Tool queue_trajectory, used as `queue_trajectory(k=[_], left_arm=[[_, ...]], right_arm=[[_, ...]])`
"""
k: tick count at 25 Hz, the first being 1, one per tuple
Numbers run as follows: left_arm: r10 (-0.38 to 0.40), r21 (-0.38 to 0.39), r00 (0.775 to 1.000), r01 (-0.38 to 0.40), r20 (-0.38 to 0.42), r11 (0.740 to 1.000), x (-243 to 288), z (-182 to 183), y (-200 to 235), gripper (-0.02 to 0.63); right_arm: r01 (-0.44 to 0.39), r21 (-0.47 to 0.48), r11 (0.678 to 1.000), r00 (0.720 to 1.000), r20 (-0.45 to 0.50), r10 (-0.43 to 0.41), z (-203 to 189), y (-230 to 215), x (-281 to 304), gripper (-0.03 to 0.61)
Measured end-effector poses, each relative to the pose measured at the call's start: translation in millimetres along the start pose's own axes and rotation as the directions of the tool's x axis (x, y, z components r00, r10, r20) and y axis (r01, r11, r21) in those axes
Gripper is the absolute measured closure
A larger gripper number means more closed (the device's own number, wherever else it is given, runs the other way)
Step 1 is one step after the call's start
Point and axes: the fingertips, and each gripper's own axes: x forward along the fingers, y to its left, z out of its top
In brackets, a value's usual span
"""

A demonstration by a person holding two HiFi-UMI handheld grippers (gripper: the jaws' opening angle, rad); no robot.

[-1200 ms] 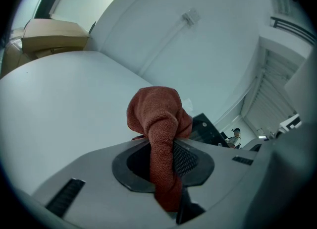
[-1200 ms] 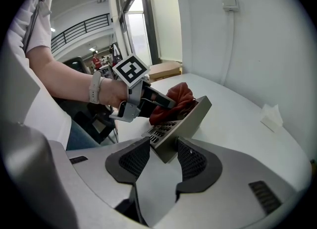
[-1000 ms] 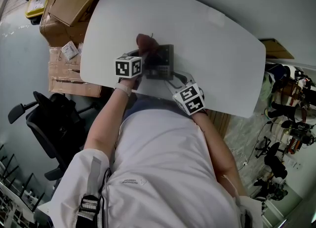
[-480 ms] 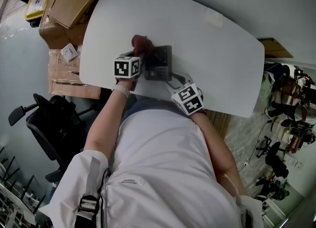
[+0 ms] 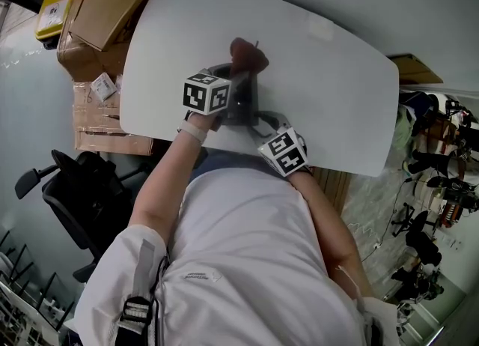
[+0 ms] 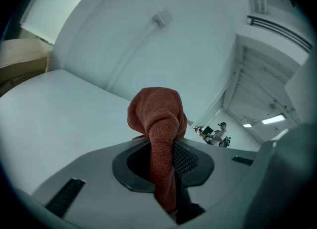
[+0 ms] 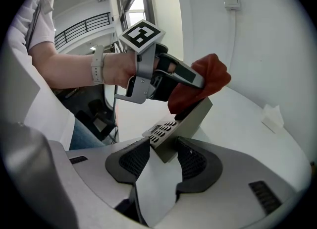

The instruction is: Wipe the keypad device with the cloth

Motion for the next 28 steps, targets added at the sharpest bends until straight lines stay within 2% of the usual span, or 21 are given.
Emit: queue_trajectory(k=[3,10,13,18,28], left_arm=[[-0.009,0.012,0.999,0.01,-0.037,1.0,10,-9,1,0.532],[-0.01,-0.082,1.0,0.01,-0.007,0.997,10,-18,22,0.532],[0.061,-0.108,0.998,-0.063,-0.021,0.992,5,-27,45,0.532],[0.203,-0.125,0.977,-0.21,-0.067,0.97,-9,-50,89,0.532],[0.274,-0.042,0.956,-0.28,-0.11,0.959,-26,-71,99,0.532]], right_arm=[[0.001,0.002,1.0,1.0,0.008,-0.001,0,0,1,0.425],[-0.001,0.005,1.0,1.0,0.001,0.001,-1,-1,0,0.425],[-0.002,0.007,1.0,1.0,0.0,0.002,0,0,0,0.425],[0.0,0.006,1.0,1.0,0.0,0.0,1,1,0,0.425],[0.008,0.011,1.0,1.0,0.001,-0.008,0,0,1,0.423]])
